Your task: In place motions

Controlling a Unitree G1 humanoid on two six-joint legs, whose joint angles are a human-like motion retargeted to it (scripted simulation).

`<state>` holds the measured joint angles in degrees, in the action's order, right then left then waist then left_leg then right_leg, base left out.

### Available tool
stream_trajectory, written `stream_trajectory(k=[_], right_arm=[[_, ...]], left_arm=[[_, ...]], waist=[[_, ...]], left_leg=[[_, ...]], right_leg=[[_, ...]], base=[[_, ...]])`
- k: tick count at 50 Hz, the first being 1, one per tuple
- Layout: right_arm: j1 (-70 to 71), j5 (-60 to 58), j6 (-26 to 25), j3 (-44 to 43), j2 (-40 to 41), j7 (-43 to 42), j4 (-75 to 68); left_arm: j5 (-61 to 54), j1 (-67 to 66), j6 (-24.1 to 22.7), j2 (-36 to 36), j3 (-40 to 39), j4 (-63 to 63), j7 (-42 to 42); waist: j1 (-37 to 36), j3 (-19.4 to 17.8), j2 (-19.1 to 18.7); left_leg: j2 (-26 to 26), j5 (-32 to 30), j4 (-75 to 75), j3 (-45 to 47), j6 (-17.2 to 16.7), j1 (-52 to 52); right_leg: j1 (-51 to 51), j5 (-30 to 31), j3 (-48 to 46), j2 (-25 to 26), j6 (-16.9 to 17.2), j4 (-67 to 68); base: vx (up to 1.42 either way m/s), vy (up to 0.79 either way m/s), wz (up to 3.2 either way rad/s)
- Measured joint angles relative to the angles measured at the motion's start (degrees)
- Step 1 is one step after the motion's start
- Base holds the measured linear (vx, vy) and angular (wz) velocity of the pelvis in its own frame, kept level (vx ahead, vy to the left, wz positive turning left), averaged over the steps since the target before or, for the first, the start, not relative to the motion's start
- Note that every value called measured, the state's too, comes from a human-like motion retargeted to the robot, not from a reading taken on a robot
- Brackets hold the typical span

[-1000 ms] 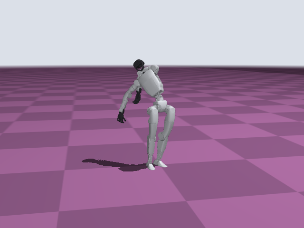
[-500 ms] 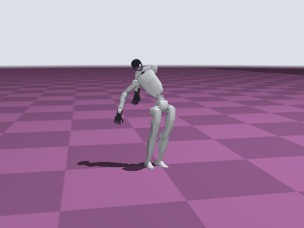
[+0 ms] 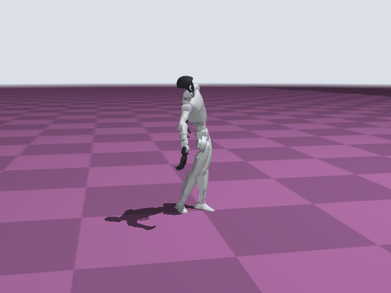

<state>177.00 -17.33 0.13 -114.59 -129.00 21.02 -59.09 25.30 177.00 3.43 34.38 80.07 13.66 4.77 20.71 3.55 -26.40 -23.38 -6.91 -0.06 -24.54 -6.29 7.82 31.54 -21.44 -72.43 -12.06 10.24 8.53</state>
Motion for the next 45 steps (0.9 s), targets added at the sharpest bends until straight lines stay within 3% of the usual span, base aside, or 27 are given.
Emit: stream_trajectory(k=[13, 25, 36, 40, 45], right_arm=[[0.0, 5.0, 1.5, 0.0, 0.0, 0.9, 5.5], [0.0, 4.9, 3.6, 0.0, 0.0, 4.8, 15.9], [0.0, -2.2, 4.7, 0.0, 0.0, 7.0, 13.4], [0.0, -2.2, 4.1, 0.0, 0.0, 6.9, 10.2], [0.0, -1.3, 3.7, 0.0, 0.0, 6.3, 7.7]], left_arm=[[-5.8, 0.0, 0.1, 0.0, -3.3, 3.6, -0.2], [-5.9, 0.0, 0.5, 0.0, 0.1, 11.4, -3.3], [-2.4, 0.0, -0.4, 0.0, 0.1, 7.1, -3.3], [-2.1, 0.0, -0.5, 0.0, 0.1, 4.7, -3.6], [-2.0, 0.0, -0.2, 0.0, -0.2, 3.2, -4.4]], waist=[[-21.1, 6.4, -0.2], [-33.6, 12.9, 0.3], [-36.3, 20.6, 0.7], [-34.8, 23.3, 0.6], [-29.1, 23.7, 0.3]], left_leg=[[-2.2, -2.0, -0.6, -5.4, -3.8, -10.4], [-0.5, -2.7, -1.0, -2.8, -4.6, -21.5], [0.1, -2.6, -1.0, 0.4, -1.5, -26.7], [0.1, -2.6, -1.0, 1.5, 0.2, -27.2], [-0.6, -2.2, -1.2, 3.0, 2.7, -24.5]], right_leg=[[-8.5, -2.5, -8.6, -0.7, 1.0, 5.7], [-20.9, -4.6, -5.6, -2.8, -0.8, 11.0], [-28.0, -5.0, -0.8, -5.2, -1.4, 13.3], [-29.5, -4.8, 1.5, -6.2, -1.7, 13.7], [-29.0, -5.3, 4.9, -8.5, -2.1, 15.5]], base=[[-0.15, -0.05, 0.99], [-0.07, -0.05, -0.06], [0.04, 0.04, -0.42], [0.11, 0.06, -0.59], [0.19, 0.03, -0.7]])
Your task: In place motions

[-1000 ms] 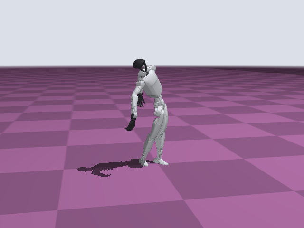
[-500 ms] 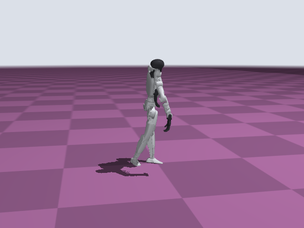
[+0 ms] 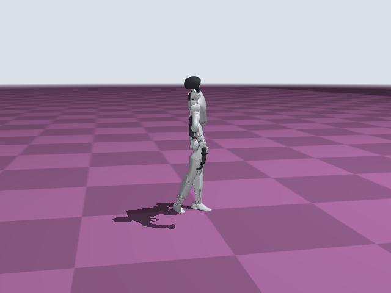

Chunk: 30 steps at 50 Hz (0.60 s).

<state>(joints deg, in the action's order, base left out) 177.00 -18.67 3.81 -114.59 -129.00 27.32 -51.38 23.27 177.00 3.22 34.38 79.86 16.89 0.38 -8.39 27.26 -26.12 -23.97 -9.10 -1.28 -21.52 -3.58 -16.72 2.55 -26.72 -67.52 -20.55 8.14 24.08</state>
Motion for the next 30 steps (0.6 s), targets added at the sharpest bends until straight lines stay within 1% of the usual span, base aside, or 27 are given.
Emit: stream_trajectory(k=[5, 10, 14, 20, 30], right_arm=[[0.0, 0.4, 0.3, 0.0, 0.0, 0.3, -0.5], [0.0, -0.3, 0.5, 0.0, 0.0, 0.6, -0.6], [0.0, -1.1, 0.6, 0.0, 0.0, 0.6, -0.4], [0.0, -2.3, 0.2, 0.0, 0.0, 0.1, -0.3], [0.0, -4.4, -0.6, 0.0, 0.0, -0.4, -1.0]], left_arm=[[0.2, 0.0, 0.1, 0.0, -1.6, -1.1, 0.1], [-0.1, 0.0, -0.1, 0.0, -1.6, -2.0, 0.8], [0.3, 0.0, -0.2, 0.0, -0.8, -2.5, 1.2], [0.6, 0.0, -0.4, 0.0, 0.4, -3.3, 2.2], [1.2, 0.0, -0.5, 0.0, 0.4, -3.6, 3.9]], waist=[[6.0, -0.4, 0.0], [12.3, -2.7, 0.0], [18.9, -6.1, -0.1], [28.9, -12.9, 0.0], [41.2, -20.3, 0.0]], left_leg=[[-0.5, 0.7, 0.3, 0.4, 2.9, 3.2], [-0.6, 1.8, 0.4, 1.3, 5.2, 7.3], [0.0, 3.0, 0.3, 2.3, 6.2, 11.7], [1.6, 5.1, 0.4, 3.7, 7.5, 19.1], [5.7, 8.4, 0.6, 6.0, 9.5, 27.8]], right_leg=[[0.7, -0.4, 4.2, -2.0, -0.4, 1.8], [1.4, -0.7, 9.7, -3.4, -0.7, 3.4], [3.2, -1.1, 13.6, -3.9, -0.8, 4.7], [7.1, -0.9, 19.3, -2.9, -1.1, 4.8], [12.4, 2.5, 27.6, 3.2, -2.4, -1.0]], base=[[0.15, -0.04, -0.87], [0.12, -0.08, -0.92], [0.09, -0.11, -0.86], [0.07, -0.07, -0.88], [0.08, -0.03, -0.8]])
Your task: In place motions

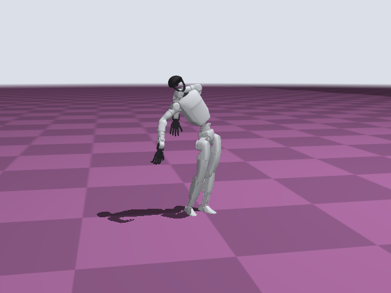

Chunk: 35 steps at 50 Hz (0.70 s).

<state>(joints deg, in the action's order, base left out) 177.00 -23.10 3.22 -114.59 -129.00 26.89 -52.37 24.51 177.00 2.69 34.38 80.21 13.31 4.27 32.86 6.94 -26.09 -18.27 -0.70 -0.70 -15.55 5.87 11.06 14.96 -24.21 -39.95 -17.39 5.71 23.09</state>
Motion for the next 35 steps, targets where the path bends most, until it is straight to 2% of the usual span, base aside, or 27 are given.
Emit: stream_trajectory(k=[7, 12, 22, 28, 35], right_arm=[[0.0, -1.4, -0.5, 0.0, 0.0, -0.5, -1.0], [-0.1, -2.0, -0.7, 0.0, 0.0, -0.4, -1.6], [-1.9, -2.3, -1.1, 0.0, 0.0, 0.2, -2.8], [-3.3, -2.9, -1.3, 0.0, 0.0, 0.1, -3.8], [-4.0, -3.5, -1.0, 0.0, 0.0, -0.1, -3.3]], left_arm=[[0.7, 0.0, 0.1, 0.0, 0.0, 1.5, 0.7], [1.6, 0.0, 0.1, 0.0, 0.0, 2.5, 1.1], [4.0, 0.0, -0.3, 0.0, 0.0, 2.3, 1.5], [4.5, 0.0, -0.5, 0.0, 0.0, 2.2, 1.8], [5.1, 0.0, -0.5, 0.0, 0.0, 2.7, 1.8]], waist=[[6.6, -3.6, 0.0], [9.6, -4.3, -0.1], [12.3, -3.3, -0.1], [11.7, -2.6, 0.0], [11.5, -1.9, -0.1]], left_leg=[[2.8, 2.1, 0.1, 3.3, 0.9, 4.5], [4.6, 3.4, 0.1, 6.7, 0.6, 6.2], [7.0, 5.0, 0.1, 11.7, -0.2, 8.0], [7.6, 5.0, 0.9, 13.5, -1.3, 8.3], [7.9, 5.7, 0.5, 15.1, -0.9, 8.5]], right_leg=[[3.4, 3.1, 5.5, 4.5, -1.4, -5.6], [4.9, 5.5, 9.0, 7.4, -2.5, -10.0], [6.3, 9.2, 14.3, 11.1, -3.9, -16.4], [5.9, 10.3, 16.7, 11.2, -4.0, -16.9], [5.2, 10.7, 18.2, 11.6, -4.5, -17.0]], base=[[0.07, 0.02, -0.75], [0.06, 0.02, -0.65], [0.05, 0.0, -0.48], [0.02, 0.0, -0.33], [0.0, 0.01, -0.16]])
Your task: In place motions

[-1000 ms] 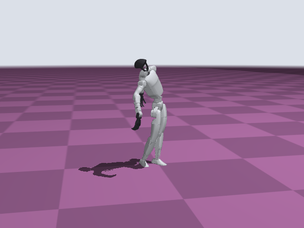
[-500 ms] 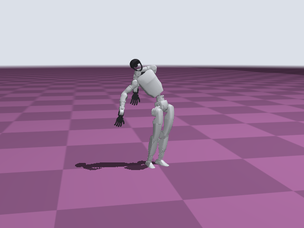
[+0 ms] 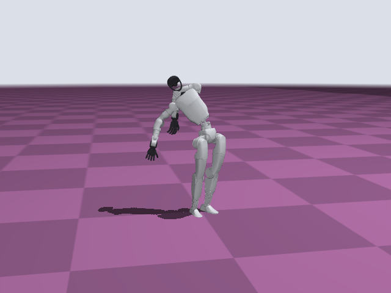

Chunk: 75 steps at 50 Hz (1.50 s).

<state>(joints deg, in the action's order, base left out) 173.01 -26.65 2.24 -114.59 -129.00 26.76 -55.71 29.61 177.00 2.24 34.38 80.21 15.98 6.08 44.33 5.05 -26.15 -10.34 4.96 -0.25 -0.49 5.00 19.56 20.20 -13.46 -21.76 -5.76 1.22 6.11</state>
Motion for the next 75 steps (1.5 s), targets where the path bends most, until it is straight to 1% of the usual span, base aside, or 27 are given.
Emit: stream_trajectory(k=[5, 19, 29, 37, 42, 50, 60, 68, 75], right_arm=[[0.0, 1.0, -0.1, 0.0, 0.0, 0.0, 0.3], [0.2, 1.7, 0.1, 0.0, 0.0, 0.5, 1.9], [0.3, 2.0, 0.3, 0.0, 0.0, 0.9, 3.2], [0.6, 2.7, 0.3, 0.0, 0.0, 1.4, 3.9], [0.7, 3.3, 0.5, 0.0, 0.0, 1.7, 4.7], [1.0, 3.6, 0.4, 0.0, 0.0, 2.0, 5.5], [2.4, 3.7, -0.7, 0.0, 0.0, 1.3, 3.4], [3.6, 4.2, -1.1, 0.0, 0.0, 0.8, 1.5], [3.6, 4.8, -1.3, 0.0, 0.0, 0.5, -0.6]], left_arm=[[0.2, 0.0, 0.3, 0.0, 0.0, 0.9, -0.3], [-0.4, 0.0, 0.9, 0.0, 0.0, 3.2, -1.4], [-0.6, 0.0, 0.9, 0.0, 0.0, 4.1, -2.0], [-0.6, 0.0, 1.0, 0.0, 0.0, 4.6, -2.3], [-0.6, 0.0, 1.2, 0.0, 0.0, 5.4, -2.7], [-1.0, 0.0, 1.4, 0.0, 0.0, 6.2, -3.4], [-0.8, 0.0, 0.9, 0.0, 0.0, 4.4, -3.2], [-0.3, 0.0, 0.7, 0.0, 0.0, 3.4, -2.3], [0.3, 0.0, 0.7, 0.0, 0.0, 3.4, -1.4]], waist=[[1.1, -0.4, 0.0], [0.8, -1.4, 0.0], [1.0, -0.4, 0.0], [3.2, 0.6, 0.1], [6.1, 0.7, 0.0], [11.8, -0.3, -0.1], [20.1, -1.5, -0.1], [27.5, -2.3, 0.0], [34.1, -3.1, 0.1]], left_leg=[[0.2, 0.1, -0.5, -0.1, 0.2, 0.4], [0.0, 0.3, -0.8, -0.8, 0.5, 1.2], [0.1, 0.7, -0.8, -0.4, 0.6, 1.8], [0.6, 1.7, -0.9, 1.3, 0.5, 2.7], [1.8, 2.9, -0.8, 4.3, 0.0, 3.8], [4.9, 5.0, -1.1, 11.9, -1.3, 6.2], [9.3, 7.4, -1.3, 22.1, -3.6, 8.8], [12.3, 9.0, -1.2, 30.7, -5.5, 10.5], [14.8, 9.9, -1.0, 36.6, -6.9, 11.4]], right_leg=[[0.3, 0.0, -0.3, 0.3, 0.0, 0.0], [1.3, -0.2, -1.3, 0.2, 0.1, 0.0], [1.5, -0.3, -1.1, 0.2, 0.2, 0.2], [1.0, 0.1, 0.9, 0.5, 0.1, 0.7], [0.2, 0.5, 3.5, 1.0, -0.1, 1.3], [-1.6, 1.7, 9.6, 3.1, -0.3, 2.5], [-3.4, 4.1, 15.8, 6.4, 0.7, 2.8], [-4.6, 6.4, 20.5, 9.7, 1.1, 2.1], [-5.4, 8.2, 25.4, 13.6, 0.3, 1.3]], base=[[0.0, 0.0, 0.0], [0.0, 0.0, 0.0], [0.0, 0.0, 0.0], [0.01, -0.03, -0.15], [0.01, -0.09, -0.53], [-0.02, -0.12, -0.82], [-0.09, -0.13, -0.83], [-0.13, -0.08, -0.85], [-0.11, -0.04, -0.79]])
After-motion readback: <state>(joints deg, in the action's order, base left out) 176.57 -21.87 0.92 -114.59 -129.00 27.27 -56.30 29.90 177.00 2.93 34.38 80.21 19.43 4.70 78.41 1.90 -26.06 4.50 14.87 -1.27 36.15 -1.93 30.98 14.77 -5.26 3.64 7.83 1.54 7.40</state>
